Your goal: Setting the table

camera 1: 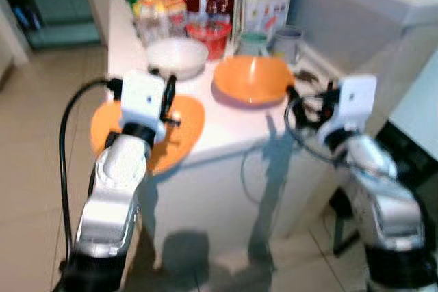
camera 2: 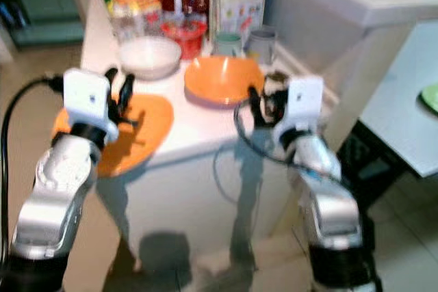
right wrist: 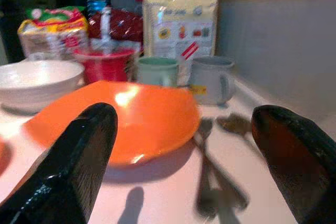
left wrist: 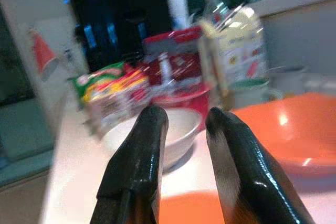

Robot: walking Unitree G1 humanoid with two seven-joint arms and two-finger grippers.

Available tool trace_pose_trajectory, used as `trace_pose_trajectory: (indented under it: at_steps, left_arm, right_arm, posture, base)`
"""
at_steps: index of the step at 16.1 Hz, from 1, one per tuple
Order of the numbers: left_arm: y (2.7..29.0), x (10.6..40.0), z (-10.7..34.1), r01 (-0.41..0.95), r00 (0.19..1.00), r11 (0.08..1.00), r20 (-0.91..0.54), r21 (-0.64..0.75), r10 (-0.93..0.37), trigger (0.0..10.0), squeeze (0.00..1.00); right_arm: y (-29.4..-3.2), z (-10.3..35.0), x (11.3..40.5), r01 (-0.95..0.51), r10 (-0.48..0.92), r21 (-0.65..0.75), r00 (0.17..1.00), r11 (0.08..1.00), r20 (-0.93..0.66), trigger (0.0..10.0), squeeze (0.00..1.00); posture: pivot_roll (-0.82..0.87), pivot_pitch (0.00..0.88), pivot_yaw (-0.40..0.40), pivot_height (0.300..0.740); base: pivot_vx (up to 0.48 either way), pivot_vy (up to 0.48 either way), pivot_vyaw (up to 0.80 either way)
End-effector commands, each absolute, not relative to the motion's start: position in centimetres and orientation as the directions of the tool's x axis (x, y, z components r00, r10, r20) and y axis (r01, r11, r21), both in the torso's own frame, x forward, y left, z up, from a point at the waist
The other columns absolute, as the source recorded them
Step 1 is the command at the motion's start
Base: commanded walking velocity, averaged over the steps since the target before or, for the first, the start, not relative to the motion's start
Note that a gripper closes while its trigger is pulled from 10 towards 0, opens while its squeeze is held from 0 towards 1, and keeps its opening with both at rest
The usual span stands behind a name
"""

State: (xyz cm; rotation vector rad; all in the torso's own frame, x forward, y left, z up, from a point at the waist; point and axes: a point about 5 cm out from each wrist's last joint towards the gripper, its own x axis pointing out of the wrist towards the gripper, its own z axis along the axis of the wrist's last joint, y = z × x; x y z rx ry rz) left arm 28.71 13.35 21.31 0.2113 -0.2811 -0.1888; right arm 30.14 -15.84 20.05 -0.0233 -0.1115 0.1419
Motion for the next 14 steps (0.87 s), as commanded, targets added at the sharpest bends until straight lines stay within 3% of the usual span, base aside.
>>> trace_pose_trajectory:
  at_steps: [1,4,5,6,9,11,13,14]
  left_arm:
    - [12.4,28.2,22.3,0.217,0.919,0.951,0.282,0.218,-0.275,10.0,0.0]
    - [11.8,27.0,23.4,0.368,0.849,0.896,0.301,0.25,-0.433,10.0,0.0]
    - [11.8,26.7,23.7,0.423,0.822,0.868,0.292,0.26,-0.489,10.0,0.0]
    - [11.7,26.4,23.9,0.468,0.799,0.843,0.28,0.267,-0.532,10.0,0.0]
    - [11.0,25.8,24.0,0.556,0.745,0.782,0.249,0.281,-0.619,10.0,0.0]
    - [10.1,25.1,23.8,0.65,0.682,0.713,0.213,0.263,-0.7,10.0,0.0]
    - [10.0,25.0,23.6,0.674,0.669,0.696,0.194,0.248,-0.717,10.0,0.0]
    - [10.0,25.0,23.6,0.674,0.671,0.696,0.191,0.247,-0.717,10.0,0.0]
  right_arm:
    - [-16.7,21.4,30.2,-0.116,0.117,-0.016,0.983,0.993,0.144,10.0,0.0]
    - [-16.5,23.3,30.2,-0.216,0.225,-0.067,0.96,0.974,0.168,10.0,0.0]
    - [-16.8,23.6,30.2,-0.264,0.274,-0.097,0.954,0.96,0.118,10.0,0.65]
    - [-17.5,23.8,30.6,-0.264,0.271,-0.095,0.959,0.96,0.076,10.0,1.0]
    - [-19.5,24.7,32.0,-0.171,0.169,0.04,0.984,0.984,0.053,10.0,1.0]
    - [-20.6,24.2,33.8,-0.112,0.117,0.134,0.993,0.985,-0.027,10.0,1.0]
    - [-20.9,23.4,35.7,-0.072,0.096,0.201,0.989,0.977,-0.113,10.0,1.0]
    - [-21.3,22.7,36.6,0.0,0.039,0.182,0.976,0.983,-0.212,10.0,0.84]
  posture:
    - [0.01,0.0,-0.01,0.74]
    - [0.01,0.0,-0.015,0.74]
    - [0.01,0.0,-0.017,0.74]
    - [0.01,0.0,-0.019,0.74]
    - [0.01,0.0,-0.016,0.74]
    - [0.01,0.0,-0.012,0.74]
    - [0.01,0.0,-0.015,0.74]
    - [0.01,0.0,-0.018,0.74]
  base:
    - [0.0,0.0,0.0]
    - [0.0,0.0,0.0]
    - [0.0,0.0,0.0]
    - [0.0,0.0,0.0]
    - [0.0,0.0,0.0]
    - [0.0,0.0,0.0]
    - [0.0,0.0,0.0]
    - [0.0,0.0,0.0]
